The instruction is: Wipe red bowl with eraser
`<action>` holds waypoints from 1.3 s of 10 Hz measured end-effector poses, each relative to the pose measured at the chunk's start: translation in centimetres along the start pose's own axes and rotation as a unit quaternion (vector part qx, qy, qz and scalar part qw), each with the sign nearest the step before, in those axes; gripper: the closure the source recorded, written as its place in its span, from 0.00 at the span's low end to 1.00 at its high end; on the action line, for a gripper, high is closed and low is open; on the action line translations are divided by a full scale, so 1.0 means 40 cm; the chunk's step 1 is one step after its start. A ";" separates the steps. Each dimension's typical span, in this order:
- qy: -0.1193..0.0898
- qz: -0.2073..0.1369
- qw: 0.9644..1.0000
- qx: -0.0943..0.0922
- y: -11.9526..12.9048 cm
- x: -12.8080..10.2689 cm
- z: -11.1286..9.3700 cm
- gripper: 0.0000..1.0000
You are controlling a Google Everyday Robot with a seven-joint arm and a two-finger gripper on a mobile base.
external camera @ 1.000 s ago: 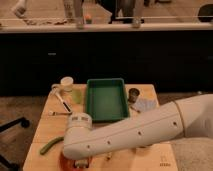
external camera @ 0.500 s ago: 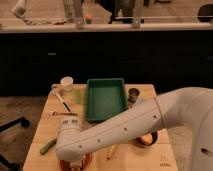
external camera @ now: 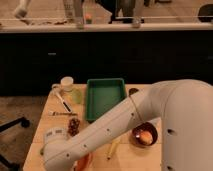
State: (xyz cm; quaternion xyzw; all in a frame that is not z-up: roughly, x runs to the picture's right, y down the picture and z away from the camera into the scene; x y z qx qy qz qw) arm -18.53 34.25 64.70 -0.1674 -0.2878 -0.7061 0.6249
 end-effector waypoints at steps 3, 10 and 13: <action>0.009 0.017 1.000 -0.008 0.073 0.011 -0.030 1.00; 0.003 0.018 1.000 -0.025 0.080 0.078 0.020 1.00; 0.002 0.000 1.000 -0.014 0.056 0.044 -0.012 1.00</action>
